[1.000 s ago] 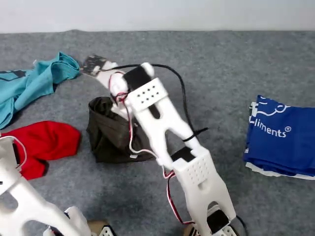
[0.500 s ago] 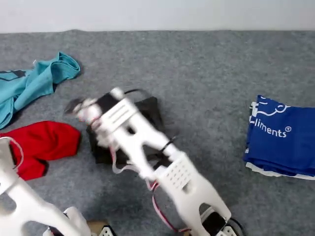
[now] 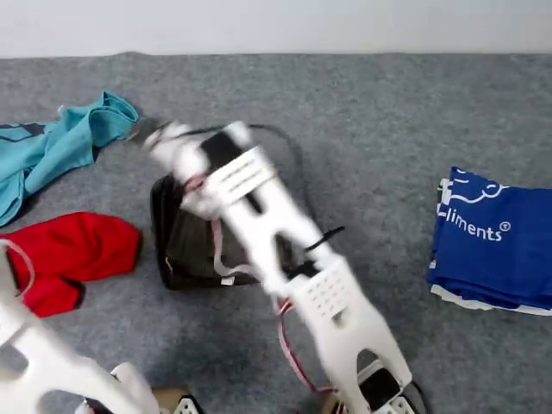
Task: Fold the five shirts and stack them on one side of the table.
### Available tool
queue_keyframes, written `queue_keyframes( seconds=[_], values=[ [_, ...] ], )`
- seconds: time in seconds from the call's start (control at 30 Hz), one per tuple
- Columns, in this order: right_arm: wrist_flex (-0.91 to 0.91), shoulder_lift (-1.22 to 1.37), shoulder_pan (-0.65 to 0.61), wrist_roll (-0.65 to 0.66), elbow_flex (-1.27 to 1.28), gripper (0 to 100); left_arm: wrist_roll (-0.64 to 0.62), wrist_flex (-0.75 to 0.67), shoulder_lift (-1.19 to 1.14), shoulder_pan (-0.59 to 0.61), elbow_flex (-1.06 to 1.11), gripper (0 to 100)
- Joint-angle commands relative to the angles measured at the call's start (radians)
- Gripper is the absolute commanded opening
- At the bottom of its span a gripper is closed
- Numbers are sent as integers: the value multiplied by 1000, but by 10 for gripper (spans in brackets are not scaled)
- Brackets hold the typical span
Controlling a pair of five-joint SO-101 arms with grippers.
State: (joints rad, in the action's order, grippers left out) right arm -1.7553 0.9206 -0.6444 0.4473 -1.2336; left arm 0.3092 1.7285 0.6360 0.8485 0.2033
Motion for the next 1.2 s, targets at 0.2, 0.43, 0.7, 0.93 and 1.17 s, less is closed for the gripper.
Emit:
queue_keyframes(
  seconds=[0.2, 0.43, 0.7, 0.93, 1.17],
  values=[
    [12, 15, 170, 5, -51, 11, -74, -72, -35, -546, 81, 8],
    [140, 108, 176, 2, -46, 10, -89, -219, -259, -781, 150, 9],
    [176, 205, 180, 0, -52, 10, -89, -245, -514, -891, 151, 9],
    [209, 242, 229, 0, -52, 10, -81, -239, -658, -882, 156, 9],
    [216, 240, 262, -2, -52, 10, -80, -242, -749, -881, 168, 8]
  ],
)
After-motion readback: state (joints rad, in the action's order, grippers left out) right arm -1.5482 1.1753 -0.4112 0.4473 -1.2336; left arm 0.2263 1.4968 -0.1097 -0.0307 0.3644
